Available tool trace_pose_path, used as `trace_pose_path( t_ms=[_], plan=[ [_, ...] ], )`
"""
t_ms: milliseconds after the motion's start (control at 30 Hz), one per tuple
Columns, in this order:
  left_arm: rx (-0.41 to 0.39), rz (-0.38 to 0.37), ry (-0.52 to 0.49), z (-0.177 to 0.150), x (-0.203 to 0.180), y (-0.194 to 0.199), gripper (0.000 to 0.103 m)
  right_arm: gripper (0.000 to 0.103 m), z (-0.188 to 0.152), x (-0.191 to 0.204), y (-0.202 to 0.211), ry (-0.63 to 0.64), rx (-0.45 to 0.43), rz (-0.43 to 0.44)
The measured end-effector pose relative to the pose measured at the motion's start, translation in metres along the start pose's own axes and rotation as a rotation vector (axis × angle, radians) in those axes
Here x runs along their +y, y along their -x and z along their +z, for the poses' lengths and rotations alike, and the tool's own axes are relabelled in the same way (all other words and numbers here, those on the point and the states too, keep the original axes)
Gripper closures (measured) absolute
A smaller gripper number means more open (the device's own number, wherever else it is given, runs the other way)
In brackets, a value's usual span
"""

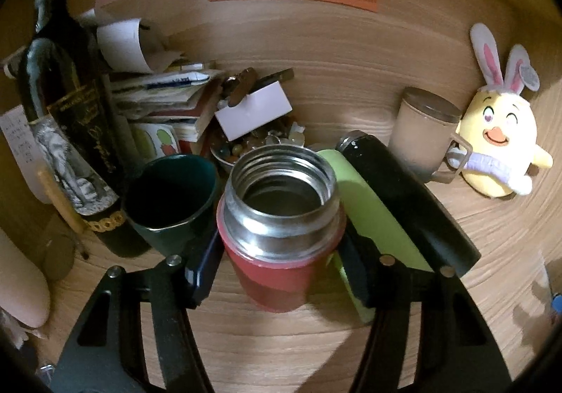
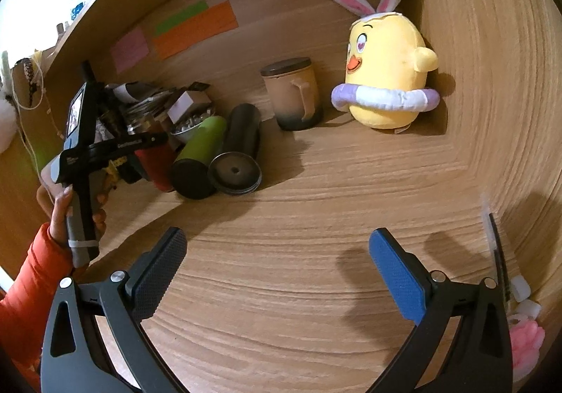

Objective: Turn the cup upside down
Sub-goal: 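Grasp the open red thermos with the left tool and lift it, then grasp the red thermos with the right tool while the left tool opens and releases it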

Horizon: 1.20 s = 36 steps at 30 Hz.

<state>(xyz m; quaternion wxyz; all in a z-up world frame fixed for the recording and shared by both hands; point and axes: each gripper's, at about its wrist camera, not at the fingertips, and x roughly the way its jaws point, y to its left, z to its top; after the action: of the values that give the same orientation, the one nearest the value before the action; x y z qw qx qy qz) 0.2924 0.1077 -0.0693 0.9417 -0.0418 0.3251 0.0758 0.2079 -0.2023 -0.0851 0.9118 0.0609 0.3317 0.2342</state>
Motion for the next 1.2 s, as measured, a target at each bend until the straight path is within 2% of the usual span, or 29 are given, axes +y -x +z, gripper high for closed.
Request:
trace_pose_path(
  t_ms=[133,300,533,700,867,967,1067,1133,1200],
  plan=[
    [0.008,-0.046,0.016,-0.008,0.005,0.017,0.042,0.0,-0.004,0.007,0.001,0.02,0.012,0.012],
    [-0.004,-0.081,-0.02,-0.027,0.001,0.054,0.042,0.0,-0.013,0.021,0.005,0.054,0.019,0.041],
    [0.034,-0.295,-0.07,-0.064,-0.024,0.113,0.042,0.0,-0.033,0.049,0.013,0.138,0.03,0.113],
    [0.066,-0.449,-0.091,-0.091,-0.048,0.141,0.042,0.0,-0.052,0.069,0.015,0.189,0.056,0.18],
    [0.095,-0.531,-0.102,-0.11,-0.063,0.154,0.042,0.0,-0.065,0.083,0.019,0.218,0.061,0.21],
    [0.127,-0.583,-0.073,-0.115,-0.062,0.153,0.042,0.001,-0.066,0.091,0.022,0.246,0.043,0.215],
    [0.168,-0.651,-0.027,-0.118,-0.057,0.147,0.042,0.014,-0.068,0.1,0.023,0.279,0.03,0.227],
    [0.175,-0.668,-0.009,-0.118,-0.053,0.146,0.042,0.024,-0.069,0.106,0.019,0.307,0.043,0.226],
    [0.171,-0.667,-0.004,-0.117,-0.051,0.144,0.042,0.039,-0.07,0.109,0.014,0.324,0.049,0.198]
  ],
)
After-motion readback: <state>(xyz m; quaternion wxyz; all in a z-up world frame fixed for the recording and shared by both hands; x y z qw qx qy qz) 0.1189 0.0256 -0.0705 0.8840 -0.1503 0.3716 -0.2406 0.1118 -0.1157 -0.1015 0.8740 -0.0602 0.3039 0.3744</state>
